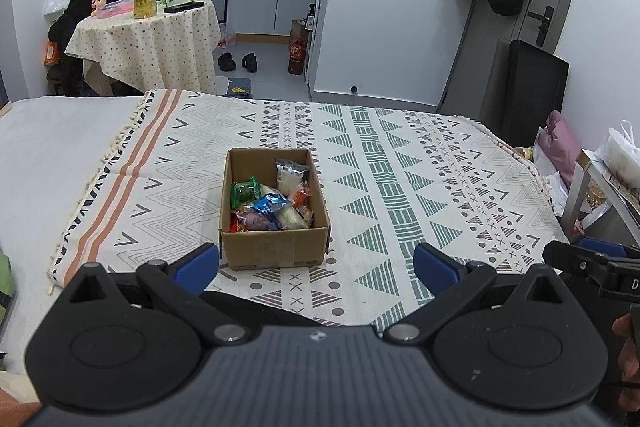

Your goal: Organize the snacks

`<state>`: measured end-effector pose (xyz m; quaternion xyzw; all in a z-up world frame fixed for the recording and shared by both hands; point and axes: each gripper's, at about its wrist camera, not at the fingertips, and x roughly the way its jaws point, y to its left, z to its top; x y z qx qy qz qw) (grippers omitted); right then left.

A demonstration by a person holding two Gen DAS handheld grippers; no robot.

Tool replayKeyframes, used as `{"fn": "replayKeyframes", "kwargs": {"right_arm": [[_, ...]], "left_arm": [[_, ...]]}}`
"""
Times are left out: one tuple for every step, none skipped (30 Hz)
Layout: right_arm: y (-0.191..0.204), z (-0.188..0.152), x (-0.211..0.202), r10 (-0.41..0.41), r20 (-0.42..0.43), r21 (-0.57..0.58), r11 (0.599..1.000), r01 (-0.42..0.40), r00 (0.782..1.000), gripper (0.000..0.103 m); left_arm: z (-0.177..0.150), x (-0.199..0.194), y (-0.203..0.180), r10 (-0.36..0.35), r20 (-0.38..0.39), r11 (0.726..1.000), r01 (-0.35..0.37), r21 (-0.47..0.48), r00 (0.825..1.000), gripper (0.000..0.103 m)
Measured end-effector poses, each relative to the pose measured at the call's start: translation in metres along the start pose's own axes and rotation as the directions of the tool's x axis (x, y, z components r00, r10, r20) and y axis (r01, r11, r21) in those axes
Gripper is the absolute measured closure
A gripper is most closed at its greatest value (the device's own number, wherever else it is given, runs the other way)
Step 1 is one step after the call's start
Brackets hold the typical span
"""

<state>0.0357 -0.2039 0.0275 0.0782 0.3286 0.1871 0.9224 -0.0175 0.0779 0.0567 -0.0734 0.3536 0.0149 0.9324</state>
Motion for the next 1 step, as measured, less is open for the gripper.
{"fn": "replayKeyframes", "kwargs": {"right_arm": [[-0.0008, 0.0005, -0.0001, 0.000, 0.000, 0.000, 1.000, 0.000, 1.000, 0.000]], "left_arm": [[-0.0004, -0.0002, -0.0004, -0.001, -0.001, 1.000, 0.001, 0.000, 1.000, 0.000]]}}
